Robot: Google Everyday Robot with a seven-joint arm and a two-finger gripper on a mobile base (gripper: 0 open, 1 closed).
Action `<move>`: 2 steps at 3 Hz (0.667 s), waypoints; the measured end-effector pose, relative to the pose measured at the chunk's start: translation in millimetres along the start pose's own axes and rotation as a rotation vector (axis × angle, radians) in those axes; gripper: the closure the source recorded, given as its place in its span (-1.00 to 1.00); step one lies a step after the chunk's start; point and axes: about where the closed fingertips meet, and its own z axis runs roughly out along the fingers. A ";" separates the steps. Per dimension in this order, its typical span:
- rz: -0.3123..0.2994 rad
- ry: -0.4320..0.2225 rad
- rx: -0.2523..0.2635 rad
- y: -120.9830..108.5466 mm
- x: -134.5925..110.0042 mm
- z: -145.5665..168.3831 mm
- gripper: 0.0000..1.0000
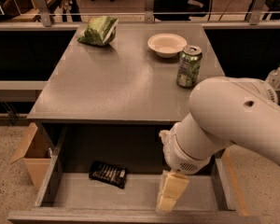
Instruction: Pick rxbar chocolate from top drawer and place on counter
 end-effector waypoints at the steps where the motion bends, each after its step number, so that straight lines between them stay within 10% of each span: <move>1: -0.016 -0.022 -0.006 -8.9 -11.2 20.0 -1.00; 2: -0.019 -0.056 -0.011 -15.9 -19.1 37.1 -1.00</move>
Offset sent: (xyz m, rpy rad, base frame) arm 0.0345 0.0430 -0.0456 0.0991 0.0029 0.0327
